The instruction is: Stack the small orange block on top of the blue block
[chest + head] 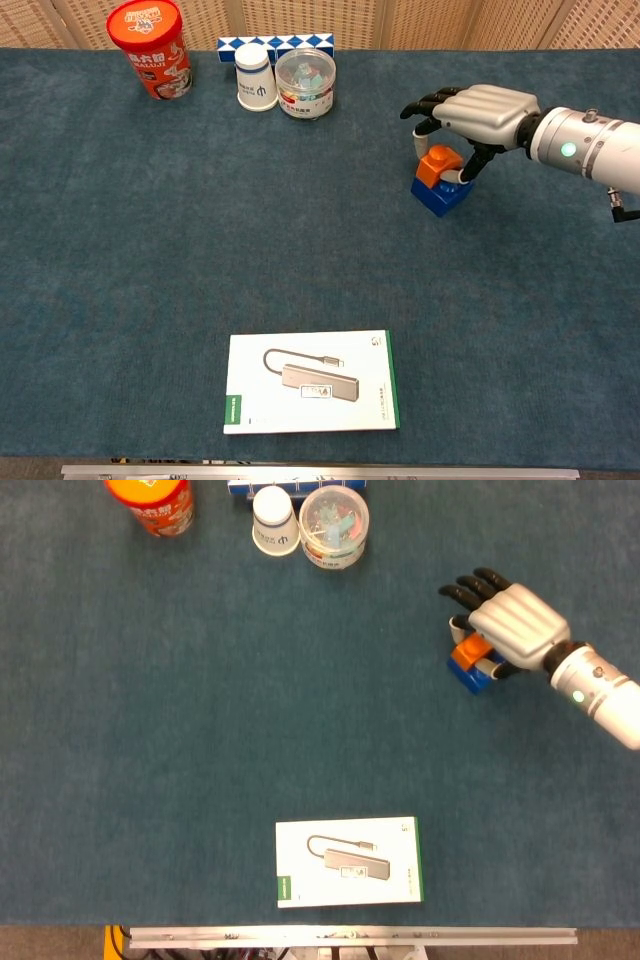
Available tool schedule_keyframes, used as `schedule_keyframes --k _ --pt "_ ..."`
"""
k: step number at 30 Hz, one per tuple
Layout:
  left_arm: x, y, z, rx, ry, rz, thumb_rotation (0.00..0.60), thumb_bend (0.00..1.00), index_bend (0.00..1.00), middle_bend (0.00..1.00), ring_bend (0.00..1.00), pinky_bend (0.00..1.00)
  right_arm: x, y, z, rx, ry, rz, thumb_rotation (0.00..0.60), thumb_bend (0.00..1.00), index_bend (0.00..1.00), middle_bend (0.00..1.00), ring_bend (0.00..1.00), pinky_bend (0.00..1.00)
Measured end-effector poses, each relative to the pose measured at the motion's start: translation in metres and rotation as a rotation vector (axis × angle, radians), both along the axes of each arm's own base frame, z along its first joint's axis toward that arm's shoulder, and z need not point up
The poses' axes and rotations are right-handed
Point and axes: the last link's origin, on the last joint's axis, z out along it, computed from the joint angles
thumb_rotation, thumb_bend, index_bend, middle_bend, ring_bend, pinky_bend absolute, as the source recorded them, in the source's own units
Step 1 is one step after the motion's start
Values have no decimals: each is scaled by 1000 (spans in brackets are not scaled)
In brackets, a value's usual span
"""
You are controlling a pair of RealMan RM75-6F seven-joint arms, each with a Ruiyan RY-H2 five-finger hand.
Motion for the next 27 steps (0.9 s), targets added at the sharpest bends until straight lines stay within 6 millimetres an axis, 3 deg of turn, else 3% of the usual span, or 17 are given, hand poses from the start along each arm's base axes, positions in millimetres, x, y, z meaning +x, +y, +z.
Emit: schedule_keyframes --k 11,19,27 --pt "1 0 0 -1 1 -2 600 119 480 463 336 512 -3 2 -3 11 17 -6 600 322 536 105 0 56" --pt "3 -1 0 -2 3 -10 600 118 480 463 336 512 3 7 5 1 -9 6 600 316 286 105 0 56" --pt "6 -3 -1 -8 3 -18 600 119 480 463 336 512 11 16 21 -31 -47 26 600 305 167 105 0 56"
